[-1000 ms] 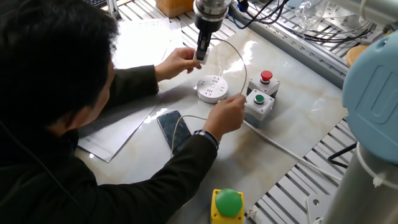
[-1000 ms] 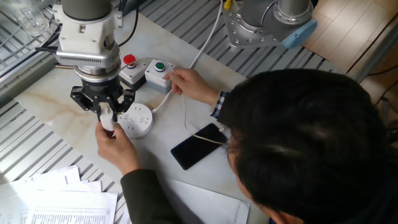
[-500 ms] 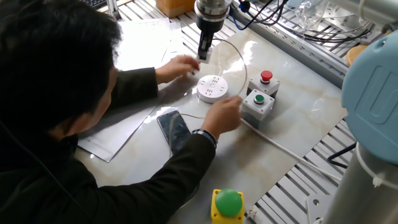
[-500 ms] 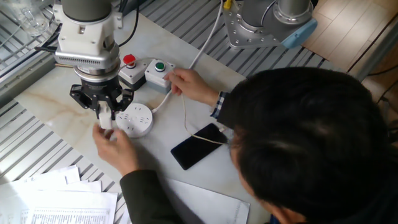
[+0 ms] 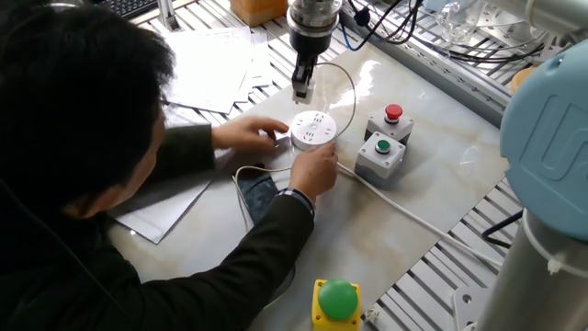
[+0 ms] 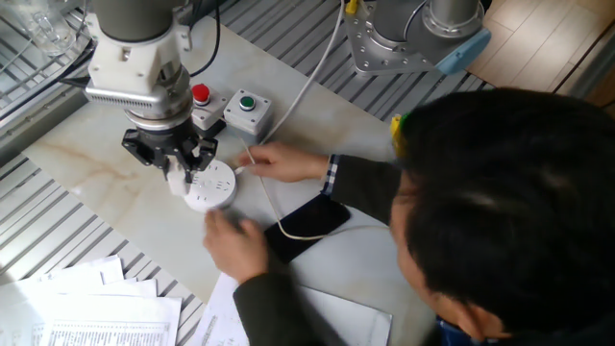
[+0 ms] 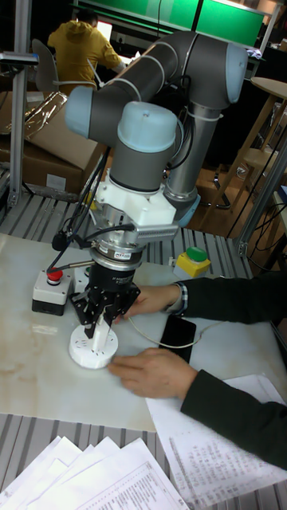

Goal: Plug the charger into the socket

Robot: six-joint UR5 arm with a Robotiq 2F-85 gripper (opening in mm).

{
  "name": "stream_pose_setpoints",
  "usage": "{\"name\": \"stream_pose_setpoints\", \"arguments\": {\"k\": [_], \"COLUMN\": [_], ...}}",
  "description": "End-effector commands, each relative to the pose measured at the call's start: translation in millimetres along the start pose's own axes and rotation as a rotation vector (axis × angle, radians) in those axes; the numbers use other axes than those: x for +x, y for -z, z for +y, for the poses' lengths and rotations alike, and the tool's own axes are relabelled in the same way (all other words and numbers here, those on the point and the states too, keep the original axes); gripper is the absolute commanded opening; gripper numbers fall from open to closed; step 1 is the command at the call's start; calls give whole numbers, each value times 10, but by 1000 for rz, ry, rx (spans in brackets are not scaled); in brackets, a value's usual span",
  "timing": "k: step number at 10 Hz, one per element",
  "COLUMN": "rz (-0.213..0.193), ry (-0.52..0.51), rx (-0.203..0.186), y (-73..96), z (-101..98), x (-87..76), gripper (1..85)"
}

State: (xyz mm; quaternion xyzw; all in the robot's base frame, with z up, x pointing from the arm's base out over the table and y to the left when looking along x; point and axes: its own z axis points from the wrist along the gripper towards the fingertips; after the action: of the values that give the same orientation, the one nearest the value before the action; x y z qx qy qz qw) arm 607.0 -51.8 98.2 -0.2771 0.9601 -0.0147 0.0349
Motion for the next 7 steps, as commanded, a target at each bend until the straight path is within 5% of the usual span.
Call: {"name": "stream_pose_setpoints", "arguments": {"k": [1, 7], "rz": [39, 76], "ry": [-30, -63], "rx": [-19, -31], "y": [-63, -223], "z": [61, 82], "x": [87, 212], "gripper": [10, 10]}}
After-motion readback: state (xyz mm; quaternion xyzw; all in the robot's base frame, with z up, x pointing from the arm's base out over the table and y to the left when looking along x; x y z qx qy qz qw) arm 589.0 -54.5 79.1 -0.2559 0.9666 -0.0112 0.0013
